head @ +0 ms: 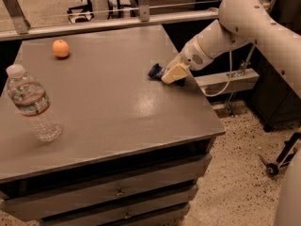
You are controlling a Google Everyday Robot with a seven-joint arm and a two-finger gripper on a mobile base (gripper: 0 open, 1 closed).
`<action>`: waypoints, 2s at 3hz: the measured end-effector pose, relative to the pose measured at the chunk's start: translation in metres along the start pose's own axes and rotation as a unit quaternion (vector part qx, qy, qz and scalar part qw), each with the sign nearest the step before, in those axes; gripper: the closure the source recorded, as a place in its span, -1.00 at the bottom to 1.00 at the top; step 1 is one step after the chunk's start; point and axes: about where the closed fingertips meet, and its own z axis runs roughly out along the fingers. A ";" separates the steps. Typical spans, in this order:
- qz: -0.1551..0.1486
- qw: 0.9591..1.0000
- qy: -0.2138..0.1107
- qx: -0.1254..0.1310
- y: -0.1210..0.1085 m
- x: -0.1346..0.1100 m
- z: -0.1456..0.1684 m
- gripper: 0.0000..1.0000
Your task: Move rxbar blueberry near water bottle
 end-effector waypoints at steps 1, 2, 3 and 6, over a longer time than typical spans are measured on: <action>-0.014 1.000 -0.010 -0.004 0.006 -0.018 -0.013 0.91; -0.044 0.998 -0.032 -0.011 0.019 -0.049 -0.036 1.00; -0.044 0.998 -0.032 -0.011 0.019 -0.049 -0.036 1.00; -0.114 0.988 -0.074 -0.077 0.095 -0.123 0.036 1.00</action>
Offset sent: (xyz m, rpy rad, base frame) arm -0.0273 0.0325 0.1123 0.0892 -0.1231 0.1475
